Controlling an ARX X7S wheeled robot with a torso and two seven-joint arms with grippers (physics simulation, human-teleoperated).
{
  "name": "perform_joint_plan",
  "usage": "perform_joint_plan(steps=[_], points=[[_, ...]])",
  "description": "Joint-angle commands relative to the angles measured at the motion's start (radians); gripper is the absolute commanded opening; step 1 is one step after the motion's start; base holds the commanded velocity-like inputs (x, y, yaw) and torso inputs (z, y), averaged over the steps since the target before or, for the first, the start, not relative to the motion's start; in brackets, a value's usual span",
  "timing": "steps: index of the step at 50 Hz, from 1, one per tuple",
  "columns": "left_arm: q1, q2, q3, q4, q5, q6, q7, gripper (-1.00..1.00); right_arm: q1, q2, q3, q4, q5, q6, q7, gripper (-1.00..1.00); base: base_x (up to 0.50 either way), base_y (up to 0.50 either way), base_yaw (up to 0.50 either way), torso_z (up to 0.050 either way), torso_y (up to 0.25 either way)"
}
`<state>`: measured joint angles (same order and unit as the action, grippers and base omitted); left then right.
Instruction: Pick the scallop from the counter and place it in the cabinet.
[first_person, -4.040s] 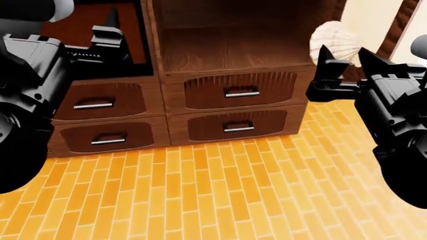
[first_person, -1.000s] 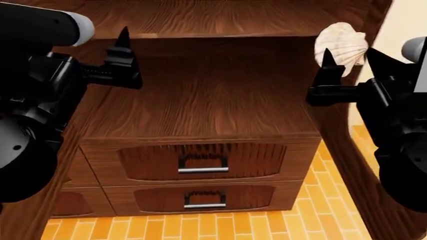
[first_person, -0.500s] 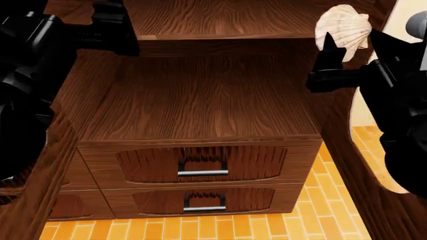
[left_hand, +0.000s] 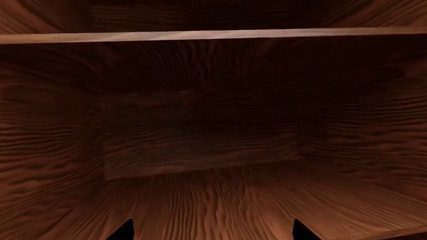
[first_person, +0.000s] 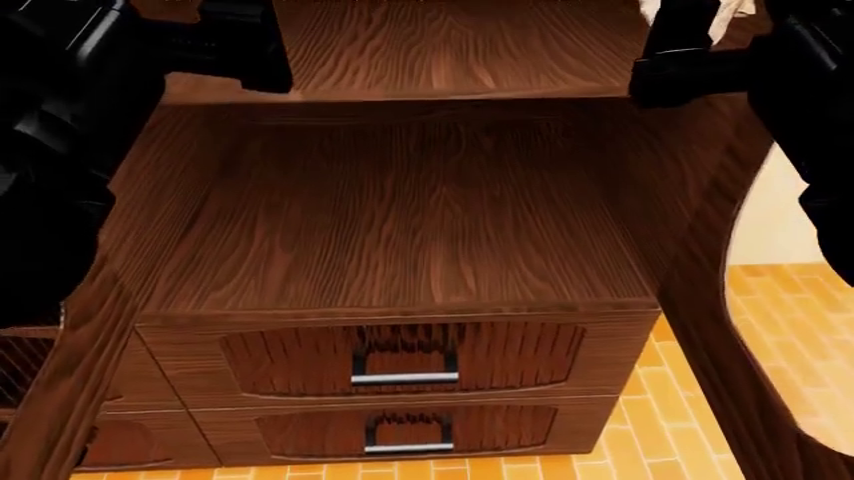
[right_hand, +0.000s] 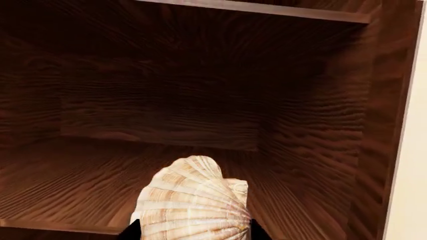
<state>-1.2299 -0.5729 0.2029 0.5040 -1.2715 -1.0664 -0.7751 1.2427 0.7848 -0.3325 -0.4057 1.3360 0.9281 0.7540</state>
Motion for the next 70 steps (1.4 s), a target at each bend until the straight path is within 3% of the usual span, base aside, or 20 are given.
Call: perform_joint_plan(steps=[1, 28, 44, 70], points=[[-0.017, 0.001, 0.007, -0.01, -0.003, -0.002, 0.003, 1.0, 0.069, -0.015, -0.001, 0.04, 0.034, 0.039, -0.008, -1.0, 0.25, -0.01, 0.0, 0.0, 0.0], [-0.037, -0.013, 0.008, -0.002, -0.03, -0.007, -0.001, 1.0, 0.16, -0.048, 0.013, 0.139, 0.289, 0.117, 0.042, -1.0, 0.25, -0.01, 0.0, 0.0, 0.0], [-0.022, -0.017, 0.019, -0.007, -0.012, 0.008, 0.011, 1.0, 0.197, -0.088, -0.019, 0.17, 0.292, 0.131, 0.018, -1.0, 0.34, -0.01, 0.0, 0.0, 0.001], [-0.015, -0.018, 0.019, -0.005, -0.028, 0.014, -0.002, 1.0, 0.123, -0.091, 0.015, 0.174, 0.384, 0.078, 0.092, -1.0, 0.31, -0.01, 0.0, 0.0, 0.001]])
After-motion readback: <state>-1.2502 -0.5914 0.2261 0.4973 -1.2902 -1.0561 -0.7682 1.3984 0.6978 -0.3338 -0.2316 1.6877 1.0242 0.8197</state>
